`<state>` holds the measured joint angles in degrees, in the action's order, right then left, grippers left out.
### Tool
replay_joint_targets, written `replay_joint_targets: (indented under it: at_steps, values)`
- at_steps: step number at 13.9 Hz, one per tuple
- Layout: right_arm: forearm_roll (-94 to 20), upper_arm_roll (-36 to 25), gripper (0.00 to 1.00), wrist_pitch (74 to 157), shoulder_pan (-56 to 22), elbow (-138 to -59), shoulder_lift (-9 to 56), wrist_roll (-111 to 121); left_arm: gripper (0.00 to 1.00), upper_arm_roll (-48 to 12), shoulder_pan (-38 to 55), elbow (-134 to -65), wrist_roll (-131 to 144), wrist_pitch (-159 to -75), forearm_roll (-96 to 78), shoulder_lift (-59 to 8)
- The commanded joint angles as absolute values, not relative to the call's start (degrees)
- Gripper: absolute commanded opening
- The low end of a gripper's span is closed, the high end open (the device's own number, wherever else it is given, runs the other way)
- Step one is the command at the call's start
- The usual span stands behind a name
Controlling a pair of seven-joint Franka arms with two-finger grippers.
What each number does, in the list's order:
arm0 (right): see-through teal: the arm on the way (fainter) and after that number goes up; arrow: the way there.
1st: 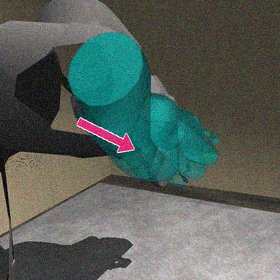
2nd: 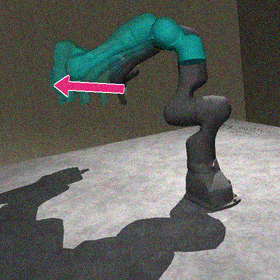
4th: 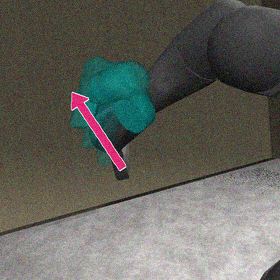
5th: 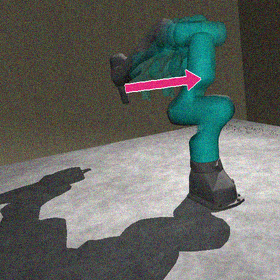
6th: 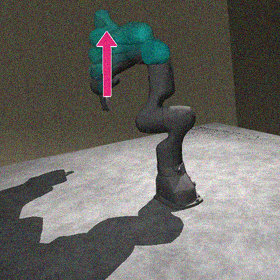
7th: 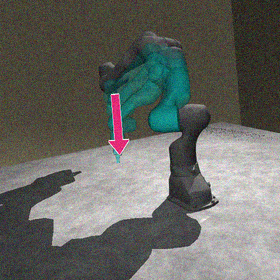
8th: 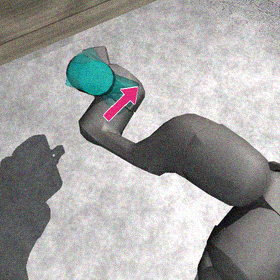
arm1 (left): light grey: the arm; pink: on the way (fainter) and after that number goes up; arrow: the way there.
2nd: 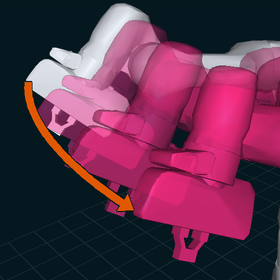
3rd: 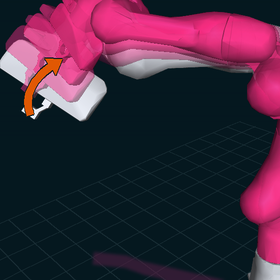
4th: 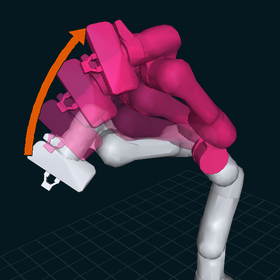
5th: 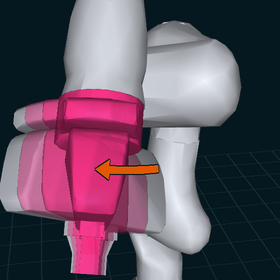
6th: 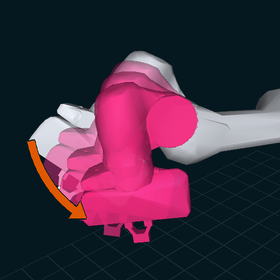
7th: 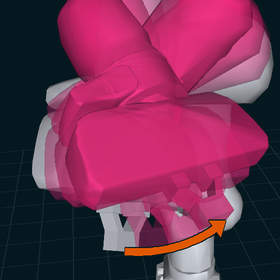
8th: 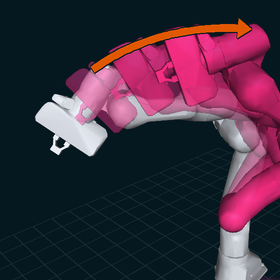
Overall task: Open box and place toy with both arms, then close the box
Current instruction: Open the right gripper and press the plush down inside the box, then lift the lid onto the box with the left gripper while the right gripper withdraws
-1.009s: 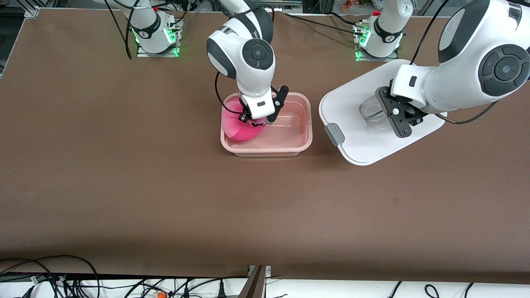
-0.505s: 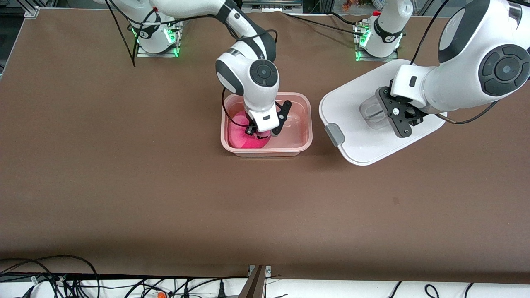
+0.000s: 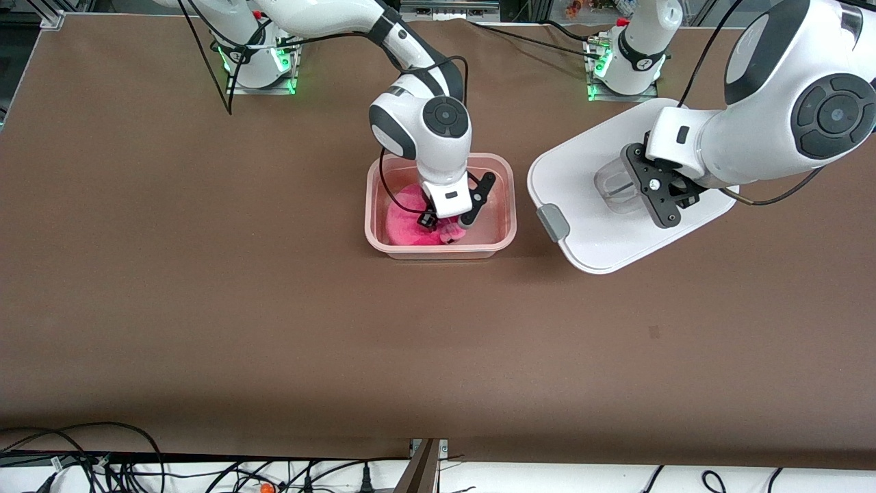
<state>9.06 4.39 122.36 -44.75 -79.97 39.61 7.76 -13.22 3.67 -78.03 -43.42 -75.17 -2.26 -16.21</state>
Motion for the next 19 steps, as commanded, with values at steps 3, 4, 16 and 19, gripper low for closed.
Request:
replay_joint_targets:
  at_steps: [3,4,16,19]
  values:
    - [8.79,3.78,1.0,123.84,-44.91,-78.31,39.12,4.39,0.0,-13.62,3.87,-76.11,-44.04,-74.27,-1.05,-16.79]
    - [7.66,3.52,1.0,123.58,-44.65,-78.31,37.72,4.48,0.0,-13.71,3.95,-76.03,-43.95,-74.27,-1.05,-16.79]
    - [-3.14,-5.08,1.0,98.99,-22.68,-79.19,16.01,3.87,0.0,-18.98,10.09,-72.6,-46.48,-77.07,-2.81,-20.11]
    - [-4.22,-9.22,1.0,96.42,-22.59,-80.06,13.72,3.78,0.0,-19.07,15.89,-72.77,-50.01,-85.4,-2.2,-23.36]
